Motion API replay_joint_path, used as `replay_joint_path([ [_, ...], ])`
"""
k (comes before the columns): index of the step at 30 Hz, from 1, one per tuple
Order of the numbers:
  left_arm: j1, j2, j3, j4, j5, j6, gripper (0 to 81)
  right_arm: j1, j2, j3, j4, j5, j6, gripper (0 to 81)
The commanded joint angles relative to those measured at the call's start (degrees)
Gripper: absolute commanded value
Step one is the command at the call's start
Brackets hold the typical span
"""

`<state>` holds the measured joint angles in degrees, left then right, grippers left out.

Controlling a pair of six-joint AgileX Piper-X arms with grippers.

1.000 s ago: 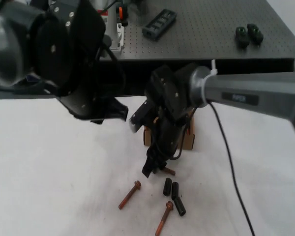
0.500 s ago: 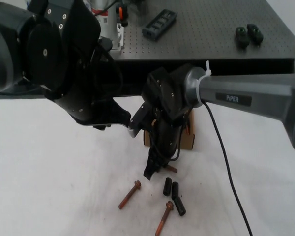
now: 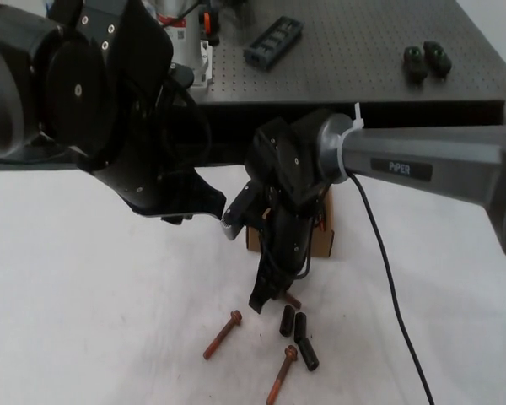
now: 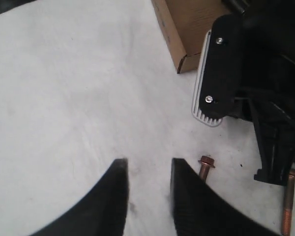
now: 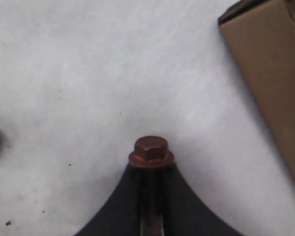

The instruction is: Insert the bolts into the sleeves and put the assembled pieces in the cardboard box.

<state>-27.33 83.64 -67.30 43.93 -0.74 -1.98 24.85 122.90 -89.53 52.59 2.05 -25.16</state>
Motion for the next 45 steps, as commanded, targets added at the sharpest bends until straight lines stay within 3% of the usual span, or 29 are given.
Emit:
replay_joint_path([
  [1, -0.02, -0.66, 0.04, -0.17, 1.76, 1.98, 22.1, -0.89, 1.42, 0.02, 2.45, 1.62, 0.26, 4.5],
  [6, -0.16, 0.49, 0.04, -0.32, 12.55, 2.73, 22.1, -5.63, -3.65, 1.35, 3.21, -10.40, 5.10, 4.5],
  [10, -1.99, 3.55, 0.04, -1.17, 13.84, 2.63, 23.5, -11.42, -14.20, 7.35, 4.97, -19.71, 8.25, 4.5],
  [15, -7.28, 10.47, -0.21, -6.58, 15.00, -0.34, 31.3, -17.86, -29.11, 19.58, -0.69, -19.98, 14.12, 4.5],
  [21, -13.16, 20.73, -5.99, -6.33, 14.59, -1.87, 31.9, -22.47, -45.16, 33.30, -3.55, -19.73, 17.24, 4.5],
  [25, -14.60, 26.59, -11.62, -3.74, 10.38, -2.30, 31.8, -23.94, -51.97, 39.15, -3.83, -19.60, 18.97, 4.5],
  [31, -14.57, 32.61, -17.79, 0.28, 9.37, -2.30, 31.8, -24.19, -57.30, 43.31, -3.83, -19.18, 19.15, 4.5],
  [36, -14.57, 34.96, -18.94, 2.94, 5.65, -3.13, 31.8, -24.19, -57.94, 43.48, -3.99, -19.18, 19.15, 4.5],
  [45, -14.57, 35.55, -18.67, 4.19, 5.96, -4.90, 29.3, -24.19, -57.94, 43.48, -4.06, -19.18, 19.15, 4.5],
])
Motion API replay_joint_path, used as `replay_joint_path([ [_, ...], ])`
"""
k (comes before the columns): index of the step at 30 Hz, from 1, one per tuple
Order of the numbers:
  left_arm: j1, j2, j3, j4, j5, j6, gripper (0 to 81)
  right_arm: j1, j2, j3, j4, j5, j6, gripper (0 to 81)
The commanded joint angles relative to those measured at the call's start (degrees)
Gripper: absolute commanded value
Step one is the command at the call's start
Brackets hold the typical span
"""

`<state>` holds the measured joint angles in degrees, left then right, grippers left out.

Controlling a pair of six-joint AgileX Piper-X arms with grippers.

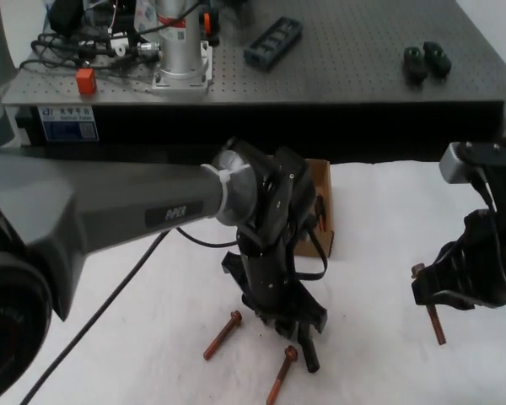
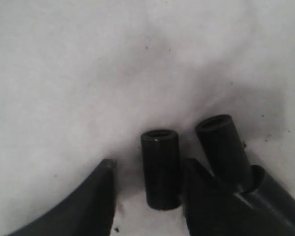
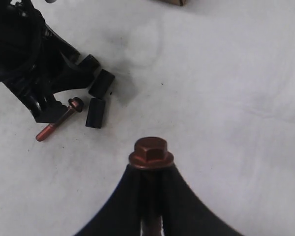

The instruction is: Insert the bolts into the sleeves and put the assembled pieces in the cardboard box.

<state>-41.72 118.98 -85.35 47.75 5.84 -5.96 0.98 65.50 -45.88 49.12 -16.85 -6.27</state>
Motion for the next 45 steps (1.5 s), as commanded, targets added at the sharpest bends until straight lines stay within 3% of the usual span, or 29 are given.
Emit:
replay_joint_path([
  [1, -0.19, 0.34, -0.62, 0.21, -0.63, -0.92, 25.8, -0.32, -0.55, -0.17, -0.59, -0.28, 0.25, 4.5],
  [5, -0.19, 0.61, -0.62, -1.48, -0.09, -0.92, 4.0, -0.32, -0.55, -0.17, -0.59, -0.28, 0.25, 4.5],
  [7, -0.19, 0.60, -0.62, -3.22, 0.51, -0.92, 0.1, -0.32, -0.55, -0.17, -0.59, -0.28, 0.25, 4.5],
  [11, -0.19, -0.11, -0.62, -5.09, 1.26, -0.42, 0.4, -0.32, -0.55, -0.17, -0.98, -1.60, 0.25, 4.5],
  [16, 0.09, -8.48, 3.90, -8.55, 1.79, -0.24, 0.7, -0.32, -0.55, -0.17, -8.34, -10.58, 5.65, 4.5],
  [20, 0.95, -22.15, 18.30, -27.07, 13.40, -0.10, 0.7, 1.04, -0.55, -0.17, -21.94, -18.08, 15.17, 4.5],
  [26, 1.78, -35.55, 37.13, -51.63, 28.62, -5.34, 0.7, 7.41, -0.55, -0.17, -44.30, -16.87, 29.03, 4.5],
  [28, 1.78, -37.98, 40.00, -57.25, 30.72, -8.60, 0.7, 10.28, -0.55, -0.17, -48.74, -14.84, 31.39, 4.5],
  [33, 1.78, -40.21, 41.85, -62.76, 30.73, -12.09, 0.7, 14.74, -0.55, -0.17, -51.05, -10.52, 32.41, 4.5],
  [38, 1.93, -40.28, 41.85, -64.62, 26.46, -13.63, 0.7, 14.98, -0.55, -0.17, -50.79, -5.94, 32.41, 4.5],
  [45, 1.93, -40.28, 41.85, -65.64, 23.49, -13.36, 0.7, 14.98, -0.55, -0.17, -46.50, -5.06, 31.93, 4.5],
])
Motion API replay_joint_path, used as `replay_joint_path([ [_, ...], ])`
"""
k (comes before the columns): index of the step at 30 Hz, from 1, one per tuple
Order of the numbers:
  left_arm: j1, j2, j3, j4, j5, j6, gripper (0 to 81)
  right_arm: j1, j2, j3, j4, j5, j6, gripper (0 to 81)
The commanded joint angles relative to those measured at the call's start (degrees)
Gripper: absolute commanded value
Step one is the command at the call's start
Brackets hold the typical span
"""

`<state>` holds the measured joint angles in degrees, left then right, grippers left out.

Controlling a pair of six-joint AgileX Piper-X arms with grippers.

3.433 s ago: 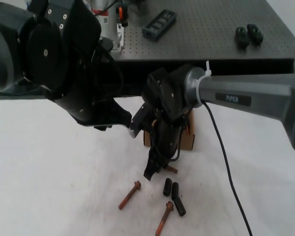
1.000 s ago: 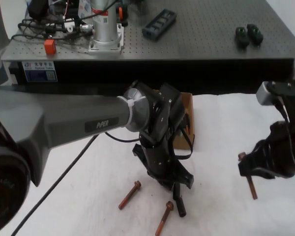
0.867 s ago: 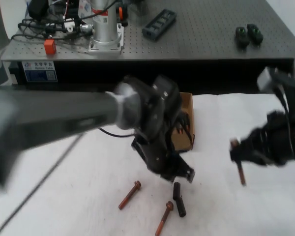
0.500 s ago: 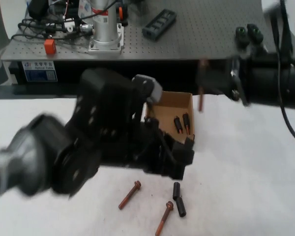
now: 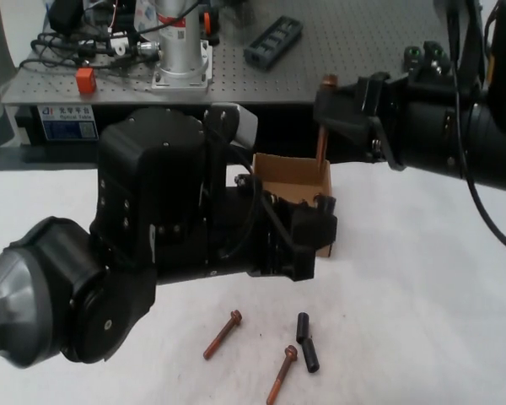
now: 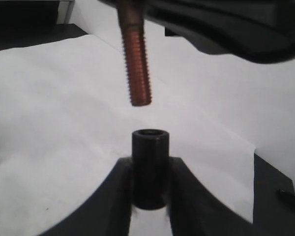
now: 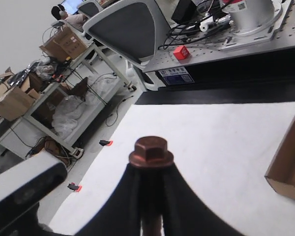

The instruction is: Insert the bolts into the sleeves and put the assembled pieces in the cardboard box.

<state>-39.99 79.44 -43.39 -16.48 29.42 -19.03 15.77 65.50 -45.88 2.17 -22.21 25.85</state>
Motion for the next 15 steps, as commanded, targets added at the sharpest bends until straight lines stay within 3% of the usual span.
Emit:
replay_joint_path([
  [1, 0.20, -0.74, -0.12, -1.72, -0.75, -0.28, 0.7, 0.18, -0.55, -0.17, 1.20, 1.16, -0.33, 4.5],
  [15, 0.20, -0.74, -0.12, -2.94, -5.25, -0.28, 0.7, 0.36, -0.55, -0.17, 3.93, -0.43, -2.52, 4.5],
])
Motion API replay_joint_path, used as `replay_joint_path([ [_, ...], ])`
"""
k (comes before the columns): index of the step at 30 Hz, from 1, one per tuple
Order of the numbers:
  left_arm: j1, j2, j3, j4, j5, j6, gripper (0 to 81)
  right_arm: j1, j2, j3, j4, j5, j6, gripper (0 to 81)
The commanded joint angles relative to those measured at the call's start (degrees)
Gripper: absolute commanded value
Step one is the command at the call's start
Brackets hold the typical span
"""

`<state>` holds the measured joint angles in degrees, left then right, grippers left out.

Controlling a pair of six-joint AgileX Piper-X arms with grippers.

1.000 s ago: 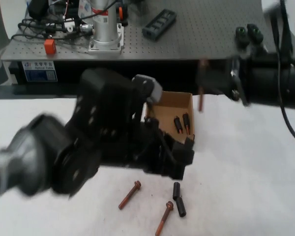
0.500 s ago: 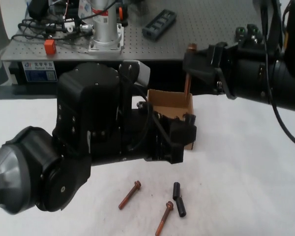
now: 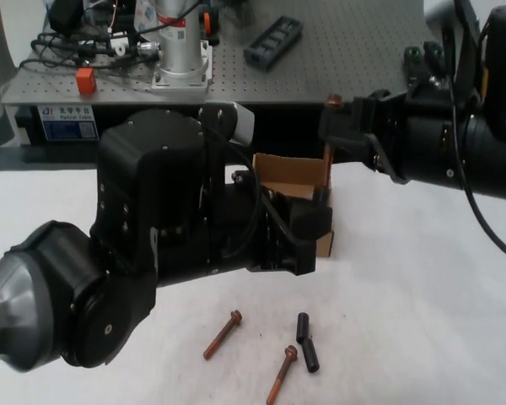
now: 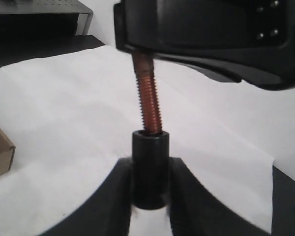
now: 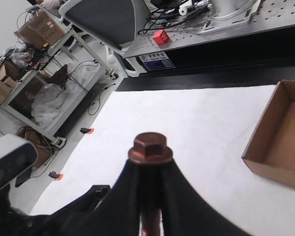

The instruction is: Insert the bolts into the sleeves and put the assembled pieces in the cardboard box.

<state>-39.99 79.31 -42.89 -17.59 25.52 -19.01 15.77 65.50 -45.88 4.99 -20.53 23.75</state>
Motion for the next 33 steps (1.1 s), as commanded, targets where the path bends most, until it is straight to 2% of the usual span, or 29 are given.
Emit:
replay_joint_path([
  [1, 0.20, -0.61, -0.61, -1.83, -1.36, -0.30, 0.7, 0.36, -0.55, -0.17, 1.11, -2.36, -0.42, 4.5],
  [10, 0.20, -0.61, -0.61, -1.83, -1.35, 0.03, 0.7, 0.36, -0.44, -0.17, 2.57, -5.40, -0.62, 4.5],
  [12, 0.20, -0.61, -0.61, -1.83, -1.62, 0.44, 0.7, 0.36, -0.43, -0.17, 3.46, -6.12, -1.25, 1.5],
  [13, 0.20, -0.61, -0.61, -1.83, -2.01, 0.93, 0.7, 0.36, -0.43, -0.17, 3.65, -7.01, -2.50, 3.4],
  [15, 0.20, -0.61, -0.61, -1.83, -2.42, 1.85, 0.7, 0.36, -0.43, -0.17, 3.64, -8.89, -3.00, 18.8],
  [17, 0.20, -0.61, -0.61, -1.83, -3.25, 2.80, 0.7, 0.36, -0.43, -0.17, 3.75, -8.47, -2.99, 38.3],
  [18, 0.20, -0.61, -0.61, -2.04, -4.43, 3.07, 0.7, 0.36, -0.43, -0.17, 4.18, -8.47, -2.77, 43.4],
  [19, 0.20, -0.61, -0.61, -2.39, -5.57, 3.06, 0.7, -0.24, -0.56, -0.17, 5.24, -8.33, -2.91, 43.6],
  [21, 0.40, 0.22, -1.04, -3.58, -7.61, 2.64, 0.7, -2.20, -1.45, -0.17, 6.80, -8.34, -3.11, 40.0],
  [25, 2.15, 6.05, -7.58, -1.31, -12.67, -1.72, 0.7, -9.39, -6.93, -0.17, 12.58, -8.23, -5.69, 36.5],
  [30, 4.57, 21.47, -26.46, 14.26, -17.41, -2.45, 0.7, -20.01, -16.73, -0.17, 23.13, -3.36, -12.06, 36.4],
  [33, 5.34, 32.68, -42.60, 27.79, -17.82, 1.46, 0.7, -23.66, -19.46, -0.17, 30.80, -1.23, -14.66, 36.4],
])
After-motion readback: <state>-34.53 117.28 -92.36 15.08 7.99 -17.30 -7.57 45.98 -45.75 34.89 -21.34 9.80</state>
